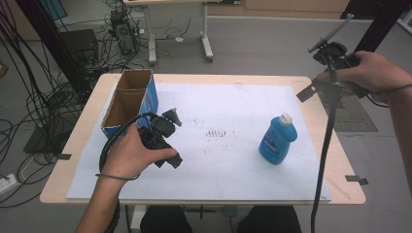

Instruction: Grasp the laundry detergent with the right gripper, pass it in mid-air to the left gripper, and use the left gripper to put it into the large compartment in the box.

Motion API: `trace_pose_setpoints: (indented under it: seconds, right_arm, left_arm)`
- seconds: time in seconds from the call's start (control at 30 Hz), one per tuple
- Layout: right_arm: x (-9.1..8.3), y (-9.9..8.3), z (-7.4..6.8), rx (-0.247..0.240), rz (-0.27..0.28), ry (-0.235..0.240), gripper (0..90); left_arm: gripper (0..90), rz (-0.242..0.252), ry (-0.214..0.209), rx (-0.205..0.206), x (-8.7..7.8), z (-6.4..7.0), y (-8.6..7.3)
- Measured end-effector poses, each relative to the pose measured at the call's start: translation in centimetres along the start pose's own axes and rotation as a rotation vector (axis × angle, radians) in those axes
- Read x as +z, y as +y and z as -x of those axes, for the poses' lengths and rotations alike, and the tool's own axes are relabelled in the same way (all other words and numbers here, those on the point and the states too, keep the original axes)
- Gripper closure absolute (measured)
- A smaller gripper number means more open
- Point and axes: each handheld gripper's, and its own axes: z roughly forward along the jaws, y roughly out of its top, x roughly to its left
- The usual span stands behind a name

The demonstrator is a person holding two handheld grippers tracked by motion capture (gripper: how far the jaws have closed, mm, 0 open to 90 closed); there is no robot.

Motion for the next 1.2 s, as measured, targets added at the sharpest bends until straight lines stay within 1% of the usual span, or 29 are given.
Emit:
trace_pose_setpoints:
  seconds: [0.13,0.17,0.23,0.4,0.47,0.5,0.67,0.8,0.83,0.87,1.2]
  right_arm:
    - [0.1,-0.6,0.1,0.003,0.005,0.010,6.4]
    - [0.1,-1.0,0.0,-0.002,0.008,0.013,6.4]
    - [0.0,-1.2,-0.1,-0.003,0.010,0.012,6.4]
    - [-0.1,-2.5,-0.2,-0.004,0.019,0.005,6.4]
    - [-0.1,-2.7,-0.2,-0.006,0.019,0.006,6.4]
    - [-0.1,-3.1,-0.3,-0.010,0.020,0.007,6.4]
    - [-0.2,-3.7,-0.7,-0.015,0.025,0.006,6.4]
    - [-0.2,-4.2,-1.1,-0.025,0.025,-0.005,6.4]
    - [-0.1,-4.4,-1.2,-0.024,0.022,-0.020,6.4]
    - [0.0,-4.5,-1.2,-0.020,0.023,-0.024,6.4]
    - [1.3,-5.8,-1.3,-0.012,0.022,-0.006,6.4]
  left_arm:
    - [8.8,0.002,0.001,0.001,-0.1,0.1,0.1]
    - [8.8,0.002,0.000,0.000,-0.1,0.2,0.1]
    - [8.8,0.001,0.001,0.003,-0.1,0.2,0.2]
    - [8.8,0.004,0.000,0.004,-0.2,0.4,0.2]
    - [8.8,0.002,0.000,0.005,-0.1,0.5,0.2]
    - [8.8,0.001,-0.002,0.005,-0.1,0.5,0.2]
    - [8.8,0.000,-0.004,0.003,0.1,0.6,0.2]
    - [8.8,0.000,-0.005,0.007,0.1,0.7,0.2]
    - [8.8,0.000,-0.005,0.008,0.1,0.7,0.2]
    - [8.8,0.001,-0.006,0.007,0.2,0.7,0.2]
    - [8.8,-0.002,-0.011,0.002,0.5,0.8,0.0]
